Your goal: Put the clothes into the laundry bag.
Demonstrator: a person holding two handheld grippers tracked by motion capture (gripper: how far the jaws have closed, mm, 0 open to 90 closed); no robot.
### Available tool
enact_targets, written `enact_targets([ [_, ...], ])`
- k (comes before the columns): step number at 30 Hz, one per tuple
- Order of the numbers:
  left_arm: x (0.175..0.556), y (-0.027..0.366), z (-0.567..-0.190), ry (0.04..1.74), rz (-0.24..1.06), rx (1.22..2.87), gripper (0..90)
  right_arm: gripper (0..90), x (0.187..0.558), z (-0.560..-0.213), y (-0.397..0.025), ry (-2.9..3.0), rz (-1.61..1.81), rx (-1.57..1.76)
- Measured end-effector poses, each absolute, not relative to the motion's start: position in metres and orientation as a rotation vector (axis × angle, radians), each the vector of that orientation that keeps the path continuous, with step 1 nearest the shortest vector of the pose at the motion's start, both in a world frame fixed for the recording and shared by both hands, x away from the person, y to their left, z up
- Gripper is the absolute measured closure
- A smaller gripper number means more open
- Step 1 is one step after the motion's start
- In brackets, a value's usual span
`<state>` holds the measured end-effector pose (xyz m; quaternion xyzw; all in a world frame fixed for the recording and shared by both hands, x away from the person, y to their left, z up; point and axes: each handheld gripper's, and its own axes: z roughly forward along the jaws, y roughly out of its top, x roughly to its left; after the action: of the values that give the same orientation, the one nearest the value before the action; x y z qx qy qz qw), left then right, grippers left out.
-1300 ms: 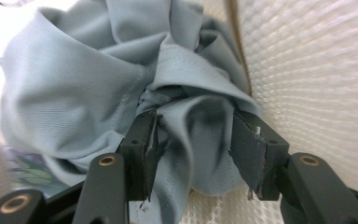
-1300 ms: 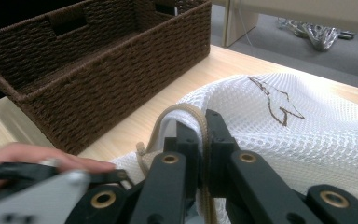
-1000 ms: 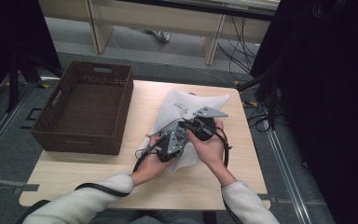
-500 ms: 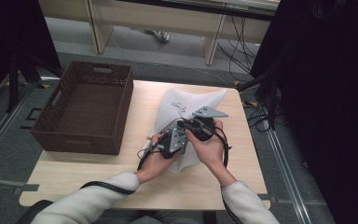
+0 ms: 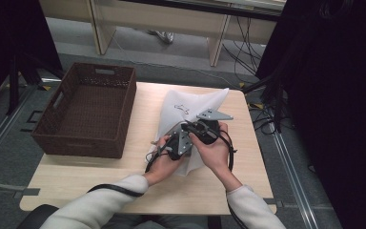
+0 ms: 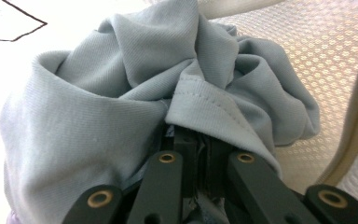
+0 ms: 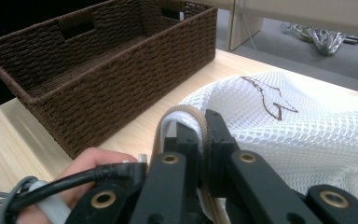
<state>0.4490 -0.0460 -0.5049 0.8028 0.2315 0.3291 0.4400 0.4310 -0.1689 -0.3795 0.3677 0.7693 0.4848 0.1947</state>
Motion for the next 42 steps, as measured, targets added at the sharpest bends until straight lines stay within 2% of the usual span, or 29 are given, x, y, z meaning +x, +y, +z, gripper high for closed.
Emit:
enact_targets([
  [3, 0.454, -0.044, -0.501, 0.524, 0.888, 2.027, 85.1, 87.2, 0.431, -0.380, -0.168, 2.153, 1.368, 1.028],
  [6, 0.451, -0.049, -0.506, 0.609, 0.780, 2.015, 84.3, 87.2, 0.431, -0.380, -0.168, 2.158, 1.361, 1.034],
  [7, 0.454, -0.045, -0.501, 0.524, 0.870, 2.059, 83.2, 87.2, 0.430, -0.380, -0.168, 2.153, 1.366, 1.047],
  [8, 0.456, -0.045, -0.500, 0.497, 0.871, 2.066, 81.6, 87.2, 0.430, -0.380, -0.168, 2.155, 1.372, 1.057],
  [10, 0.454, -0.046, -0.499, 0.487, 0.818, 2.076, 77.2, 87.2, 0.431, -0.380, -0.169, 2.136, 1.365, 1.048],
  [11, 0.451, -0.047, -0.501, 0.538, 0.776, 2.057, 74.5, 87.2, 0.432, -0.379, -0.171, 2.152, 1.355, 1.043],
  [16, 0.439, -0.031, -0.491, 0.481, 0.731, 2.111, 55.9, 87.2, 0.436, -0.380, -0.176, 2.147, 1.335, 1.032],
  [18, 0.433, -0.027, -0.488, 0.499, 0.716, 2.069, 52.8, 87.2, 0.436, -0.381, -0.175, 2.150, 1.336, 1.050],
  [21, 0.424, -0.014, -0.480, 0.452, 0.690, 2.125, 50.1, 87.2, 0.436, -0.381, -0.176, 2.150, 1.322, 1.035],
  [27, 0.415, 0.006, -0.482, 0.473, 0.672, 2.133, 49.3, 87.2, 0.435, -0.380, -0.175, 2.146, 1.334, 1.054],
  [34, 0.432, 0.008, -0.497, 0.557, 0.639, 2.179, 51.5, 87.2, 0.435, -0.381, -0.175, 2.162, 1.331, 1.070],
  [42, 0.445, -0.004, -0.502, 0.610, 0.641, 2.228, 62.3, 87.2, 0.435, -0.382, -0.176, 2.129, 1.340, 1.087],
])
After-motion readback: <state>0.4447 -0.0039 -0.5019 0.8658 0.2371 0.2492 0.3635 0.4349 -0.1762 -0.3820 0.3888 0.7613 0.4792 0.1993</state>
